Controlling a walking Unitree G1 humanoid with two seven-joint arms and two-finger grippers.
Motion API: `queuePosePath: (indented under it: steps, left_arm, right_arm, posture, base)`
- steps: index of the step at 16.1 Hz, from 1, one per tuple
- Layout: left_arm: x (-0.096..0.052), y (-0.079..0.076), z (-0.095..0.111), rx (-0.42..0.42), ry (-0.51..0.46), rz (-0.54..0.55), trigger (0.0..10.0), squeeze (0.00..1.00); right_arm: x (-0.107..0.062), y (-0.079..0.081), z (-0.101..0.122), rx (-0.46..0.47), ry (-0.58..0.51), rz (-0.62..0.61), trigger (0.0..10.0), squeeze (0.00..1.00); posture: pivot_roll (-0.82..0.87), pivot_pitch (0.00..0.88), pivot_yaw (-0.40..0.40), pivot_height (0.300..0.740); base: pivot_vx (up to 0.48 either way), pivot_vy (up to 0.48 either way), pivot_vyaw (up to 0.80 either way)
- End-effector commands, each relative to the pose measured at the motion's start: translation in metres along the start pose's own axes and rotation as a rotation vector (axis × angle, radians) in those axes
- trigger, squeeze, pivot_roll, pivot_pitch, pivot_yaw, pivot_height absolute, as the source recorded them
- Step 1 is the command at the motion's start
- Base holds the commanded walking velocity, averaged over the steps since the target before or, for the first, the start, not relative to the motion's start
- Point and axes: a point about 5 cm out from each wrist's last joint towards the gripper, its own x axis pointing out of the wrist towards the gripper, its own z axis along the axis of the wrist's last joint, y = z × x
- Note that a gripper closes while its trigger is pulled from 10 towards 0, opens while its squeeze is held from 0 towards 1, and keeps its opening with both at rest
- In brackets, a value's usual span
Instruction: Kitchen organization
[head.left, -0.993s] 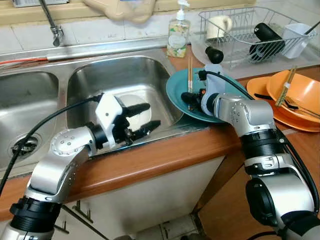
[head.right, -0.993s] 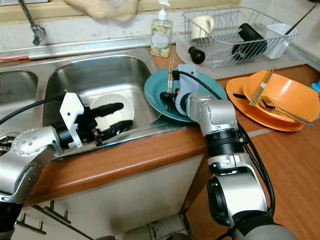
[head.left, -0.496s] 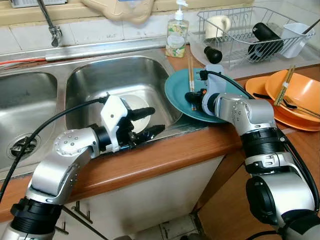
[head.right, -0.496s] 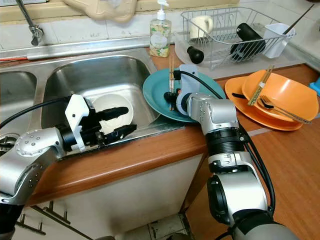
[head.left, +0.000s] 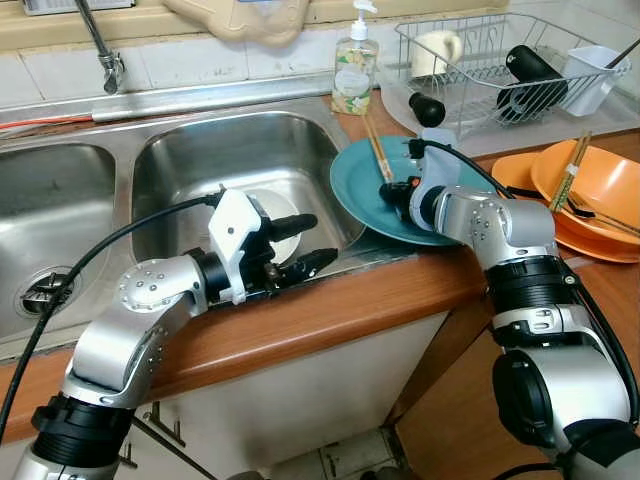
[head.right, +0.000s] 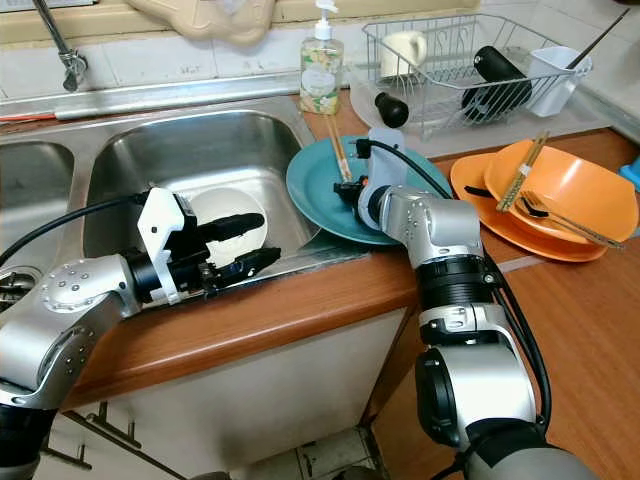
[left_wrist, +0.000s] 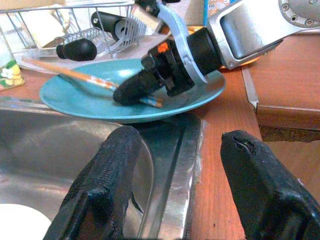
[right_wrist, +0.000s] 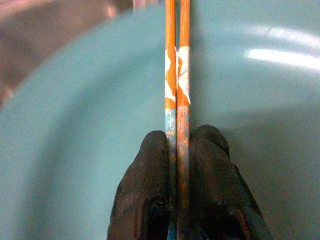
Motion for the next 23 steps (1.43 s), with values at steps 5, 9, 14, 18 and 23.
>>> queuePosePath:
  steps: [5,9,14,18,23]
  left_arm:
    - [0.008,0.007,0.011,0.009,-0.042,0.062,10.0,0.00]
    - [0.019,0.023,0.020,-0.170,-0.161,0.166,10.0,1.00]
    - [0.023,0.033,0.035,-0.456,-0.455,0.150,10.0,0.00]
    - [0.026,0.030,0.030,-0.585,-0.489,0.125,4.8,0.00]
    - [0.023,0.023,0.016,-0.761,-0.492,0.073,0.0,0.00]
  right_arm:
    - [-0.012,-0.001,0.007,0.026,-0.117,0.033,0.0,0.00]
    - [-0.040,0.010,0.022,-0.055,-0.340,0.196,0.0,0.00]
    - [-0.079,0.041,0.006,-0.317,-0.381,0.489,0.0,0.00]
    - [-0.091,0.067,-0.016,-0.371,-0.351,0.676,0.0,0.00]
    - [-0.091,0.073,-0.036,-0.400,-0.289,0.707,0.0,0.00]
  posture:
    - [-0.11,0.000,0.021,0.740]
    - [-0.12,0.000,0.032,0.740]
    - [-0.14,0.000,0.051,0.740]
    - [-0.14,0.000,0.058,0.740]
    - [-0.13,0.000,0.049,0.740]
  base:
    - [0.000,0.000,0.00]
    - [0.000,0.000,0.00]
    - [0.000,0.000,0.00]
    - [0.000,0.000,0.00]
    - [0.000,0.000,0.00]
